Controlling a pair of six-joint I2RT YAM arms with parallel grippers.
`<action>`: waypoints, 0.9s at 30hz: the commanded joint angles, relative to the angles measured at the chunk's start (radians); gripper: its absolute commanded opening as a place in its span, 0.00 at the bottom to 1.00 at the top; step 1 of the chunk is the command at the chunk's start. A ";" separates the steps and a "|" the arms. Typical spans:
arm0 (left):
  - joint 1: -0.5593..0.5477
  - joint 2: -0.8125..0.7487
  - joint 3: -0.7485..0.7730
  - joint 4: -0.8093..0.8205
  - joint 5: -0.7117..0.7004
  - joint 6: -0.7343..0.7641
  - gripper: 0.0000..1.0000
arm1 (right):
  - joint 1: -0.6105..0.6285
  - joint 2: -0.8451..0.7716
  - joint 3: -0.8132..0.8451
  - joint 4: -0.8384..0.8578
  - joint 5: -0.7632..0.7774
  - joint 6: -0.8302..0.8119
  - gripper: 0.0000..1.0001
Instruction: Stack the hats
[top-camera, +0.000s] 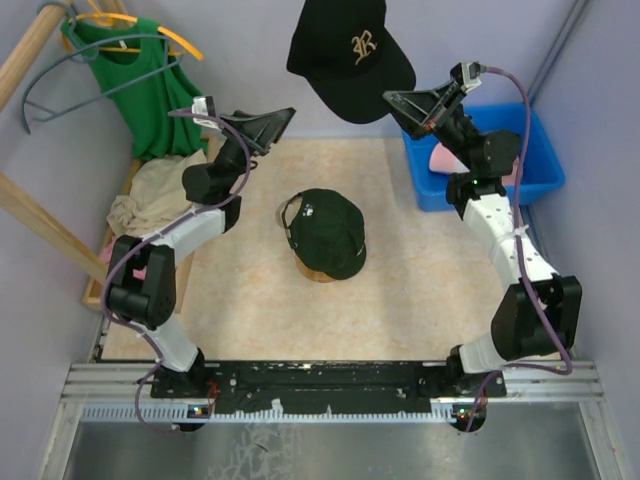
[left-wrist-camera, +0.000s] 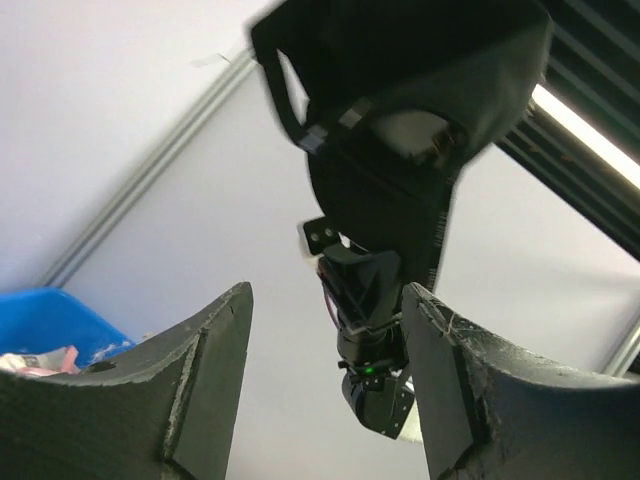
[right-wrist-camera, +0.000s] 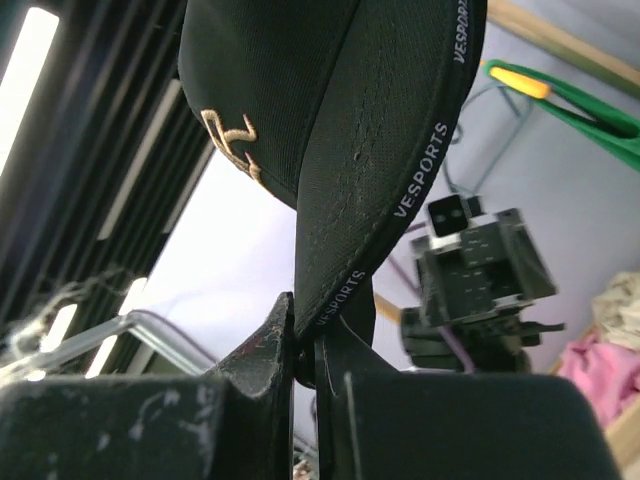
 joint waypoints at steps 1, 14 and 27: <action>0.054 -0.014 -0.027 0.132 -0.033 -0.124 0.69 | -0.010 0.026 0.025 0.287 -0.057 0.255 0.00; 0.046 0.162 0.215 0.222 -0.055 -0.538 0.73 | -0.006 0.101 -0.039 0.571 -0.096 0.482 0.00; -0.064 0.217 0.333 0.228 -0.203 -0.618 0.80 | 0.056 0.154 -0.070 0.606 -0.099 0.475 0.00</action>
